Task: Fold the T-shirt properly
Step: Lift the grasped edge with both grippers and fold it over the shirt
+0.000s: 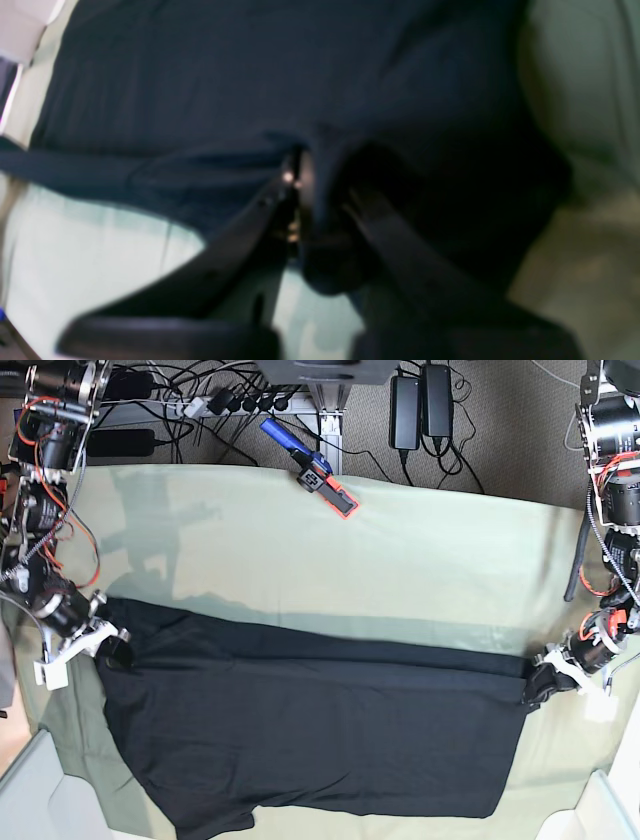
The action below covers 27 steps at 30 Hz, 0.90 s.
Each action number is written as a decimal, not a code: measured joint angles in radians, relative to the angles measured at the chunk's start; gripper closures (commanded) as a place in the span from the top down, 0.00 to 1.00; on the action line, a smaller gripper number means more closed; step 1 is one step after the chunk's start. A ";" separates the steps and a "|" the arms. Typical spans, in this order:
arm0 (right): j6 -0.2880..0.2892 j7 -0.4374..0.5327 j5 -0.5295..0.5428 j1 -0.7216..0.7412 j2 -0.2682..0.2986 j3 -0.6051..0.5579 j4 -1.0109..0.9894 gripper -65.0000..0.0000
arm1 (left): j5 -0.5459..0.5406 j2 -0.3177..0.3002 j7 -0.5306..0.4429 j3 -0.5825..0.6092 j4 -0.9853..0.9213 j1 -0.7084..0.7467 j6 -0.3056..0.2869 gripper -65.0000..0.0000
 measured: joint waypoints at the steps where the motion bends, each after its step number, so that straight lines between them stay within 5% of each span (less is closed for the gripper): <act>1: 0.000 0.005 -0.022 0.030 0.000 -0.016 -0.028 0.00 | 0.022 0.000 -0.012 0.000 -0.011 -0.011 0.000 0.00; 16: 0.000 0.069 -0.204 0.241 -0.012 -0.143 -0.222 0.00 | 0.142 0.045 -0.146 0.000 -0.176 -0.088 0.000 0.00; 20: 0.000 0.103 -0.246 0.240 -0.018 -0.144 -0.267 0.00 | 0.151 0.044 -0.150 0.000 -0.177 -0.095 0.000 0.32; 21: 0.000 0.104 -0.246 0.240 -0.019 -0.145 -0.278 0.06 | 0.169 0.044 -0.150 0.000 -0.177 -0.095 0.000 0.40; 24: 0.000 0.117 -0.251 0.238 -0.021 -0.145 -0.289 0.70 | 0.186 0.044 -0.149 0.000 -0.177 -0.097 0.000 0.57; 27: 0.000 0.135 -0.243 0.242 -0.021 -0.145 -0.289 0.69 | 0.187 0.044 -0.103 -0.001 -0.177 -0.114 0.001 0.58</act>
